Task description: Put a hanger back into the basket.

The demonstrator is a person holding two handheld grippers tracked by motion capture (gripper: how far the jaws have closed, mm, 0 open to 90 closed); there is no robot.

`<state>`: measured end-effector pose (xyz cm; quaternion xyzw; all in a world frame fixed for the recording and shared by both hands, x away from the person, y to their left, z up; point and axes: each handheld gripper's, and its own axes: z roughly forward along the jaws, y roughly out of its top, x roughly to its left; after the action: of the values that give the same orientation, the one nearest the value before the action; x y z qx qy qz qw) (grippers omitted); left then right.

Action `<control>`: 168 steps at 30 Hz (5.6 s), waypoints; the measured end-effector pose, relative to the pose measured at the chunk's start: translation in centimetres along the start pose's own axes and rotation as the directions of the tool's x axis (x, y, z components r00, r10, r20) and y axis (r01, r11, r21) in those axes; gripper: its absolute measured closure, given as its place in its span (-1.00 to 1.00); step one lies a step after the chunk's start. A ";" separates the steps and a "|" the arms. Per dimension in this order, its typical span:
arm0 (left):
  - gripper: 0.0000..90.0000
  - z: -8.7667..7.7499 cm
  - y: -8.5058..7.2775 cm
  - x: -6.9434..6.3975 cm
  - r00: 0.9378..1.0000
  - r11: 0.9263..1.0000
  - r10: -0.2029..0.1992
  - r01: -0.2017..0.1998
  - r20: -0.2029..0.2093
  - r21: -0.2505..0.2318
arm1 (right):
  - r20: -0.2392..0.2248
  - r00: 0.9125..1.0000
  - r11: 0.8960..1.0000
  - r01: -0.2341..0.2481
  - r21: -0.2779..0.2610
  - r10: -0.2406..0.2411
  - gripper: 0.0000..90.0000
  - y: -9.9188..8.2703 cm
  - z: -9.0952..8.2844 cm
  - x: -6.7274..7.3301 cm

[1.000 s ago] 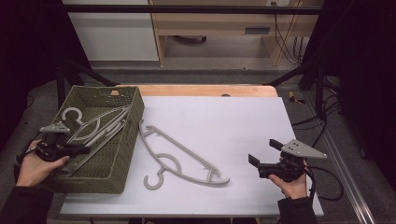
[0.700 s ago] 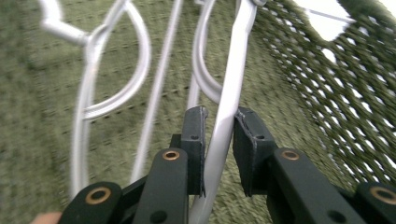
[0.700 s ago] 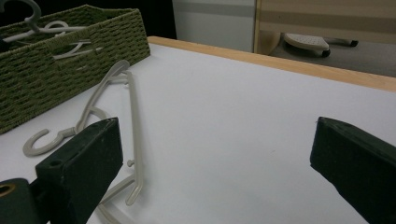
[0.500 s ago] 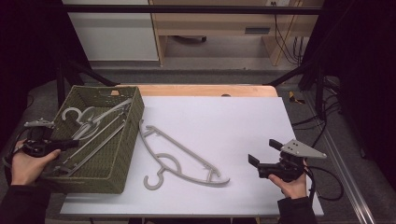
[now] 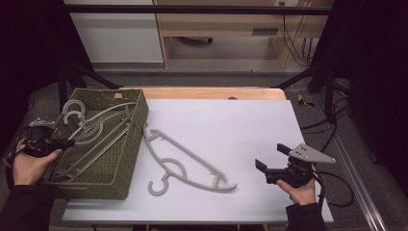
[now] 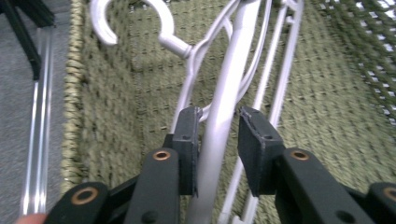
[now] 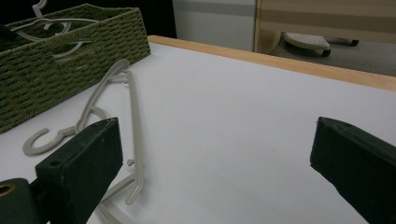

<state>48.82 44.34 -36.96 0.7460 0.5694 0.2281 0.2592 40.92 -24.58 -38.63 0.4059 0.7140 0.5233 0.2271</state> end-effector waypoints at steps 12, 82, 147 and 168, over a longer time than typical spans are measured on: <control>0.39 0.5 -0.3 0.4 0.999 1.000 0.010 -0.010 -0.049 -0.001 | -0.001 1.000 1.000 0.001 0.001 -0.001 -0.94 0.0 0.0 0.0; -0.69 -2.5 -2.2 -16.1 0.878 0.881 0.306 -0.116 0.367 -0.458 | -0.144 0.986 0.992 0.094 0.082 -0.082 -0.89 0.6 4.6 6.3; -0.72 -2.9 -2.2 -15.7 0.872 0.875 0.331 -0.140 0.360 -0.464 | -0.471 0.856 0.785 0.438 0.438 -0.216 0.81 -4.7 13.7 10.8; -0.71 -2.9 -2.2 -16.2 0.863 0.873 0.349 -0.158 0.364 -0.462 | -0.482 0.857 0.752 0.436 0.494 -0.180 0.70 -5.0 10.4 6.5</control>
<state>41.33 29.53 -36.89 0.7747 0.3288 0.2040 0.5001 43.32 -13.99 -46.31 0.2117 0.9290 0.3027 0.0224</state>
